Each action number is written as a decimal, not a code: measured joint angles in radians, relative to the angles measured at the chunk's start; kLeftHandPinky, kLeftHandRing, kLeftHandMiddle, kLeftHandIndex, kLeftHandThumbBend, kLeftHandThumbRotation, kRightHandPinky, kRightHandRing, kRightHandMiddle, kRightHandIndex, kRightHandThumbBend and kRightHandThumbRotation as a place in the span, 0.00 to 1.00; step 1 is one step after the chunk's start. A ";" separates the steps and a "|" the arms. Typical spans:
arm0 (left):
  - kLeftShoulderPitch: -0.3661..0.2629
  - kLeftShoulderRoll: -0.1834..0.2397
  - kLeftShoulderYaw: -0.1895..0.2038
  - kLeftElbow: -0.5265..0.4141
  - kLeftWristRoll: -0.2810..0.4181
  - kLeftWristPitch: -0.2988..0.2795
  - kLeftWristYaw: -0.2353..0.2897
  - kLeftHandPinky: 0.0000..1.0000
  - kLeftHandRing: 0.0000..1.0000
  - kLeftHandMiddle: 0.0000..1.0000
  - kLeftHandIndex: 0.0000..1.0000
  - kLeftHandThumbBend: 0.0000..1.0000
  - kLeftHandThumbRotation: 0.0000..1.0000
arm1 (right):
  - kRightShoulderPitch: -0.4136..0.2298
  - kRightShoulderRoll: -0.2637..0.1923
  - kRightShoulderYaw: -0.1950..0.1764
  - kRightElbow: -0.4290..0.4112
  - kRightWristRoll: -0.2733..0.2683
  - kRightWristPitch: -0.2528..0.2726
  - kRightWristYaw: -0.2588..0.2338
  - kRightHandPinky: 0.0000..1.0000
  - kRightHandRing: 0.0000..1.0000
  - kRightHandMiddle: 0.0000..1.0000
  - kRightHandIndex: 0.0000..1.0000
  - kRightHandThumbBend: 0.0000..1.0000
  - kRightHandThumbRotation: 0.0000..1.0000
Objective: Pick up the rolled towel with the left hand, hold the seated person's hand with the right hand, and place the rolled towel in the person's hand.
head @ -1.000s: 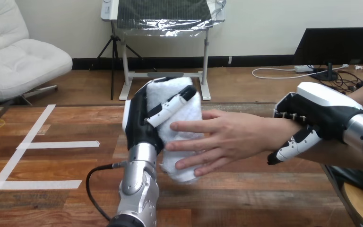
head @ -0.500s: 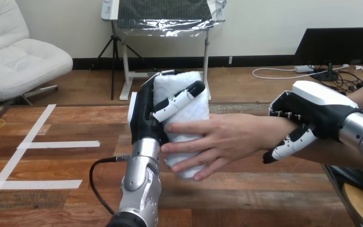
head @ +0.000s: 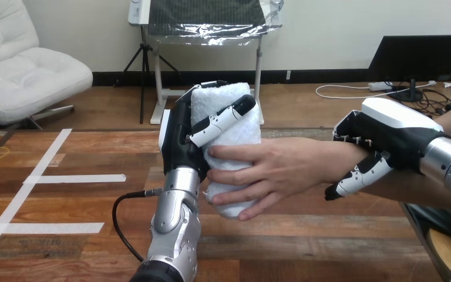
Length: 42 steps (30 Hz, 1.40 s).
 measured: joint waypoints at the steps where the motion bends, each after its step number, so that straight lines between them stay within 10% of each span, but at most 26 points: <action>1: 0.000 0.000 0.000 -0.002 -0.002 0.003 0.000 0.31 0.37 0.42 0.41 0.87 0.00 | -0.001 0.000 0.000 0.000 0.000 0.000 0.000 0.26 0.33 0.39 0.38 0.87 0.22; 42: 0.000 0.000 -0.015 -0.056 -0.052 0.117 0.000 0.39 0.46 0.50 0.49 0.85 0.06 | -0.005 -0.003 0.000 0.000 0.000 -0.015 0.000 0.27 0.33 0.39 0.40 0.88 0.22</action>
